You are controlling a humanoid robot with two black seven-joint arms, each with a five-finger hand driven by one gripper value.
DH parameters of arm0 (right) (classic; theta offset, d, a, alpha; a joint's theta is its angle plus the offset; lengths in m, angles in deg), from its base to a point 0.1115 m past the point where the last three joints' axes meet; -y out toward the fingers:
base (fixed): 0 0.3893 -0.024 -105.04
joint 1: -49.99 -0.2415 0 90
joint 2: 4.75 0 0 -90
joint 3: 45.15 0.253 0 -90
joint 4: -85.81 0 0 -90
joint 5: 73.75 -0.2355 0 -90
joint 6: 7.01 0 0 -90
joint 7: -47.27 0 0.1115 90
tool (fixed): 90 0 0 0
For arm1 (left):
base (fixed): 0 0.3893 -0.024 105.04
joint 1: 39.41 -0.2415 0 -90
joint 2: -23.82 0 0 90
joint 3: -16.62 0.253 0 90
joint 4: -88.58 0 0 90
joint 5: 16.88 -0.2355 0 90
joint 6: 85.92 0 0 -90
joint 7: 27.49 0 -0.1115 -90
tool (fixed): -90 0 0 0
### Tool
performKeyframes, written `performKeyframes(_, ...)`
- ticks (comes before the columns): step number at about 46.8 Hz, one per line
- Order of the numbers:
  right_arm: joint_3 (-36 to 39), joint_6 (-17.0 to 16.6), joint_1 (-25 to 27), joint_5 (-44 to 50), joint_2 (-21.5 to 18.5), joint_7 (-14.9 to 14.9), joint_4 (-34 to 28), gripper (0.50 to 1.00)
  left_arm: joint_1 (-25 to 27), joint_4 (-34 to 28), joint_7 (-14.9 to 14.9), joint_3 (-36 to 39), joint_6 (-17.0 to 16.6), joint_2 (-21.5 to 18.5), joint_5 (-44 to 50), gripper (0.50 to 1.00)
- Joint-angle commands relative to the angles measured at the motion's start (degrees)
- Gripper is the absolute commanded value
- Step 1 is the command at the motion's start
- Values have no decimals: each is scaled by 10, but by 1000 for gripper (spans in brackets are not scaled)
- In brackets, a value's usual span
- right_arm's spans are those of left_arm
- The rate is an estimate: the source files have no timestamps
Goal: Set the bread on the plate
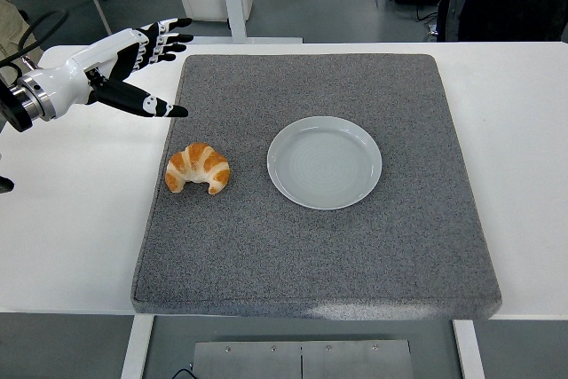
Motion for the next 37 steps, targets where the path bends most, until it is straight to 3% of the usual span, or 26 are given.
performKeyframes(1,0,-1,1,0,0,0,0,1000,-12,0,-13,9,-1,-5,-86,990)
performKeyframes(7,0,-1,0,0,0,0,0,1000,-28,0,-17,10,-1,-7,-180,990)
performKeyframes(21,0,-1,1,0,0,0,0,1000,-30,25,-21,33,-5,2,-275,968)
performKeyframes(29,0,-1,1,0,0,0,0,1000,-30,53,-25,30,-9,38,-267,972)
performKeyframes(34,0,0,0,0,0,0,0,1000,-30,64,-56,32,-10,55,-243,975)
performKeyframes(37,0,-1,1,0,0,0,0,1000,-30,72,-58,34,-18,60,-242,974)
